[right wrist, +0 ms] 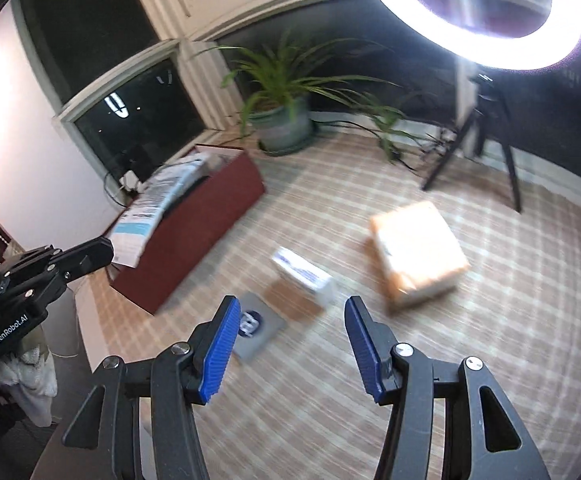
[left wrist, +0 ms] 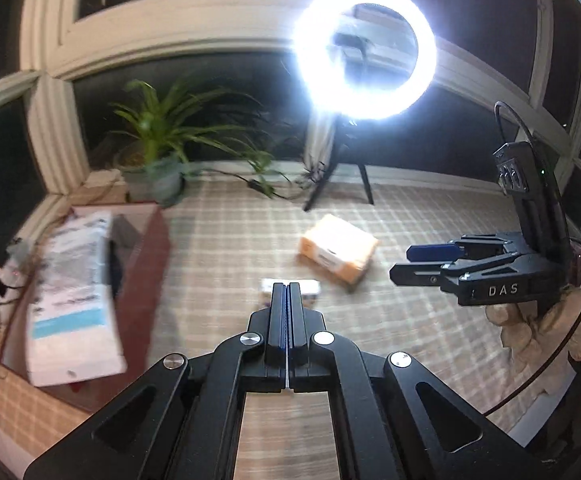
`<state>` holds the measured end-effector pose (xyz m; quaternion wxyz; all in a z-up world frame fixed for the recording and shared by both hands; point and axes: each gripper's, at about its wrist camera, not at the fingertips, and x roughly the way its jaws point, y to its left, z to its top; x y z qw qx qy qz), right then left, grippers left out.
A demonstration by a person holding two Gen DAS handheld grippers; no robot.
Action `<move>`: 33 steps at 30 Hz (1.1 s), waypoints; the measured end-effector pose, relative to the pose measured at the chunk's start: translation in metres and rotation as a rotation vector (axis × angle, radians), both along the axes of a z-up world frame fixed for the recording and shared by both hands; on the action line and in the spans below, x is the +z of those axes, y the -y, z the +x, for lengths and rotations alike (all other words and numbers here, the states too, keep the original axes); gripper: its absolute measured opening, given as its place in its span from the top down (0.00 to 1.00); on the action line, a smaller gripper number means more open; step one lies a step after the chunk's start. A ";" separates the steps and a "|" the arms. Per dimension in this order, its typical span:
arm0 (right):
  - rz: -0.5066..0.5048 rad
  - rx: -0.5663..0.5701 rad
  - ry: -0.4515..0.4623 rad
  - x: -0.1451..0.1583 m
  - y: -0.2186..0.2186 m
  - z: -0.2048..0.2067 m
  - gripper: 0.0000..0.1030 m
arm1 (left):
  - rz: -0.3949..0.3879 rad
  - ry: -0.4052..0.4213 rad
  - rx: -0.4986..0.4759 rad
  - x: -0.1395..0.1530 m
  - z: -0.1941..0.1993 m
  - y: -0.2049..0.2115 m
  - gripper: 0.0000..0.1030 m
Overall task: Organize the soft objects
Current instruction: 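Move both tools toward the orange-white tissue pack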
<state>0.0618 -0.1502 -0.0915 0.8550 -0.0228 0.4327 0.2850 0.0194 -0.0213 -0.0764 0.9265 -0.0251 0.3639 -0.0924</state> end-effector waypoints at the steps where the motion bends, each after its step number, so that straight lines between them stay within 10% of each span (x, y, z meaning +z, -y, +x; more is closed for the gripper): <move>1: 0.000 -0.007 -0.005 -0.002 0.008 0.001 0.51 | -0.012 -0.013 0.000 -0.004 0.004 0.005 1.00; 4: -0.010 -0.032 -0.018 -0.009 0.037 0.008 0.48 | -0.044 -0.050 0.004 -0.016 0.014 0.019 0.85; 6: -0.023 -0.042 -0.023 -0.013 0.055 0.014 0.45 | -0.068 -0.067 0.018 -0.022 0.021 0.028 0.54; 12: -0.016 -0.050 -0.047 -0.021 0.093 0.041 0.37 | -0.102 -0.104 0.030 -0.033 0.045 0.052 0.36; 33: 0.079 -0.022 -0.222 -0.062 0.119 0.168 0.36 | -0.203 -0.301 0.031 -0.097 0.164 0.101 0.35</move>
